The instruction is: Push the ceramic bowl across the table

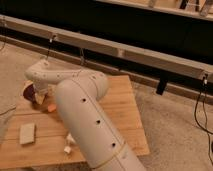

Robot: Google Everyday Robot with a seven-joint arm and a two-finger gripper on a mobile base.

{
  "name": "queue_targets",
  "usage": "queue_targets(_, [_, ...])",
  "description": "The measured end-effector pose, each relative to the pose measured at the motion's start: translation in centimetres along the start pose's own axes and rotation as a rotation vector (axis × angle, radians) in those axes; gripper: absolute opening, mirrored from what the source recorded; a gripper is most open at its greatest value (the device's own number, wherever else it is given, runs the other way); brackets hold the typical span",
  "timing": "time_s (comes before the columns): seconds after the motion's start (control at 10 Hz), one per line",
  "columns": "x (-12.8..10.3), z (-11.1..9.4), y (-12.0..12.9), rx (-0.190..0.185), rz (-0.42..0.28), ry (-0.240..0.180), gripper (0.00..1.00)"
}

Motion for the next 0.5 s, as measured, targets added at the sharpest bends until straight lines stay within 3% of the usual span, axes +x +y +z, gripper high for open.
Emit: queue_targets(0.5, [-1.8, 1.3, 0.1, -0.003, -0.038, 0.008, 0.65])
